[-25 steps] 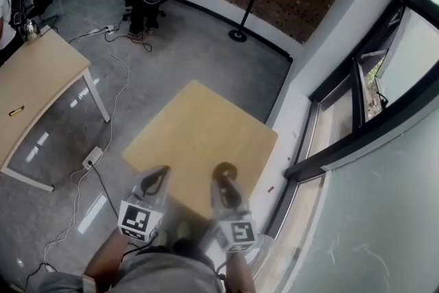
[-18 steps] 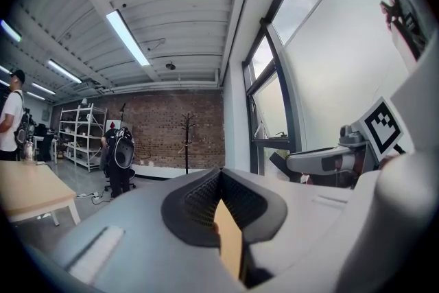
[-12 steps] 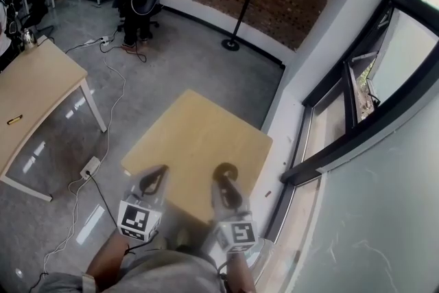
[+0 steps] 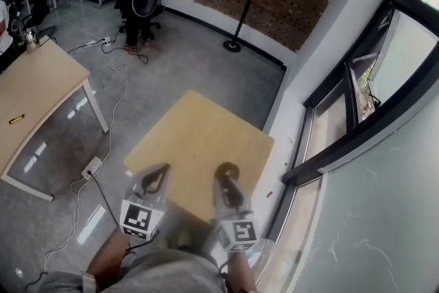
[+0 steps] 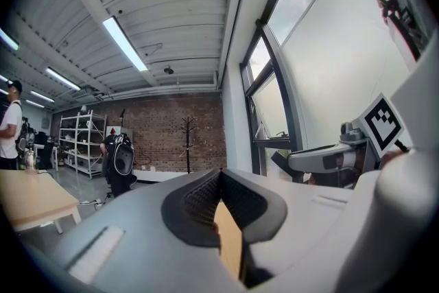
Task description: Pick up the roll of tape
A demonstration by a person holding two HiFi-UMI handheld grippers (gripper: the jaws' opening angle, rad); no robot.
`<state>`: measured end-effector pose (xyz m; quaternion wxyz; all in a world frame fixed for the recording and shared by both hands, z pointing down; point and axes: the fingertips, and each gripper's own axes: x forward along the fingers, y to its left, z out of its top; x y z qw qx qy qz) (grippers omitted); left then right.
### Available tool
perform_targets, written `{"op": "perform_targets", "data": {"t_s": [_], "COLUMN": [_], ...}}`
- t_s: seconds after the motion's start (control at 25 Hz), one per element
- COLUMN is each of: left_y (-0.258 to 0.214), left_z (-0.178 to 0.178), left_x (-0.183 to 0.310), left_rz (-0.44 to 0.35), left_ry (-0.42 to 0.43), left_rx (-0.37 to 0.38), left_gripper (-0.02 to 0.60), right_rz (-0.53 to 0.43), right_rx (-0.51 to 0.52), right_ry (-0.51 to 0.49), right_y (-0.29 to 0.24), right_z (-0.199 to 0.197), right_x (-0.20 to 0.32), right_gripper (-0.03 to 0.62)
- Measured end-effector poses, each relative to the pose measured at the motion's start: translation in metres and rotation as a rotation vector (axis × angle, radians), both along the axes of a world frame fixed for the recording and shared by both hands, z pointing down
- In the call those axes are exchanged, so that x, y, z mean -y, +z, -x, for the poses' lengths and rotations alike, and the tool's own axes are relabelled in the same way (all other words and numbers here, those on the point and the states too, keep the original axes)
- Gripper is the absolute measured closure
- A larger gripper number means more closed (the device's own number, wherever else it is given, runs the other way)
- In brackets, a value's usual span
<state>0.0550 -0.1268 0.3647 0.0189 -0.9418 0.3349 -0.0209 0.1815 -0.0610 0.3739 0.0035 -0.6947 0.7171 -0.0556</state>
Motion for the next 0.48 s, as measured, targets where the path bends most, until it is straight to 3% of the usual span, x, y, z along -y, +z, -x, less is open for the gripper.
{"op": "perform_targets", "data": {"t_s": [0.48], "left_y": [-0.001], "left_z": [0.003], "left_x": [-0.010], "left_rz": [-0.006], "left_ry": [0.003], "left_rx": [0.004], "left_gripper": [0.581], "right_rz": [-0.014], "right_rx": [0.007], "right_ry": [-0.007], "right_y": [-0.004], "right_z": [0.006], "right_x": [-0.011], "right_gripper": [0.491]}}
